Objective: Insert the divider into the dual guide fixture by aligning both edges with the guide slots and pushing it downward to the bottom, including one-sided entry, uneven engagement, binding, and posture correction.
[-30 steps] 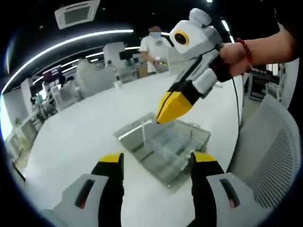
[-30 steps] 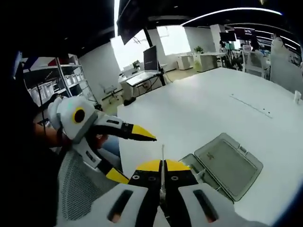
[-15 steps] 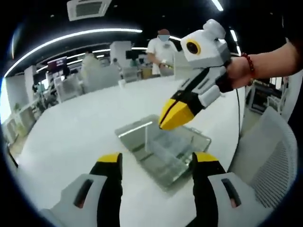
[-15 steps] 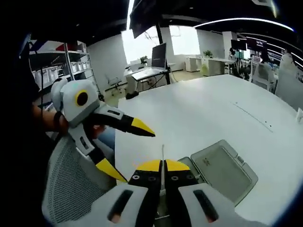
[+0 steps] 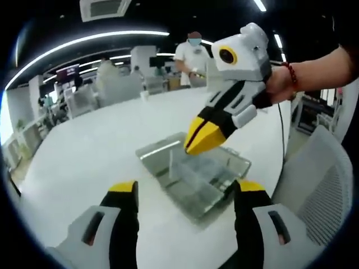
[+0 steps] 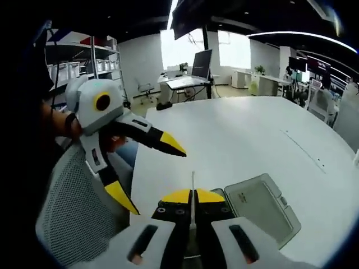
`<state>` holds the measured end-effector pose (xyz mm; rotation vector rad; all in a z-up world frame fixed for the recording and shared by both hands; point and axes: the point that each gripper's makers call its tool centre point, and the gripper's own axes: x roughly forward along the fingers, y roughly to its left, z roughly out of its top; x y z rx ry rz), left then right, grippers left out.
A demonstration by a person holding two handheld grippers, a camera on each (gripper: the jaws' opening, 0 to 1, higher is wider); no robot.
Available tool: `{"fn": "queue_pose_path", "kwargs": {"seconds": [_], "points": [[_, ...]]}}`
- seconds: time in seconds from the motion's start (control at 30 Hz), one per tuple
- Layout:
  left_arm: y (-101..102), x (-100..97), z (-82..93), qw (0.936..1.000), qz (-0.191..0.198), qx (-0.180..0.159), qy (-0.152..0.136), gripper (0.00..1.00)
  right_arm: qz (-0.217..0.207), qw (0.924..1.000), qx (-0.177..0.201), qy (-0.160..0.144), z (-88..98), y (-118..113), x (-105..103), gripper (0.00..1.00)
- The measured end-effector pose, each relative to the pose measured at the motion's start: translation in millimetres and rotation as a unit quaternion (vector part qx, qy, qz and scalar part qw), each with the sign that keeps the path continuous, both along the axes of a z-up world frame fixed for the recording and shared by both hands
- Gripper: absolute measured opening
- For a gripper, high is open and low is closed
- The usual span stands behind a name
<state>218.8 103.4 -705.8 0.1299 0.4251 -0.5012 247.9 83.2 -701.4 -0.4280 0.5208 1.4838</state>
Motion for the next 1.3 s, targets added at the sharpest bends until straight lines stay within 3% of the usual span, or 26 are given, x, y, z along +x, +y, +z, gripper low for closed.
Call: {"fn": "queue_pose_path", "kwargs": {"seconds": [0.43, 0.97, 1.3], "points": [[1.5, 0.3, 1.0, 1.0000, 0.004, -0.002, -0.002, 0.68, 0.019, 0.9997, -0.018, -0.003, -13.2, -2.4, 2.9, 0.00], [2.8, 0.5, -1.3, 1.0000, 0.006, -0.001, 0.004, 0.67, 0.023, 0.9997, -0.008, 0.004, -11.5, 3.1, 4.9, 0.00], [3.8, 0.5, -1.4, 0.9999, 0.008, -0.005, 0.006, 0.67, 0.029, 0.9994, -0.019, 0.008, -19.5, -0.7, 2.2, 0.00]]}}
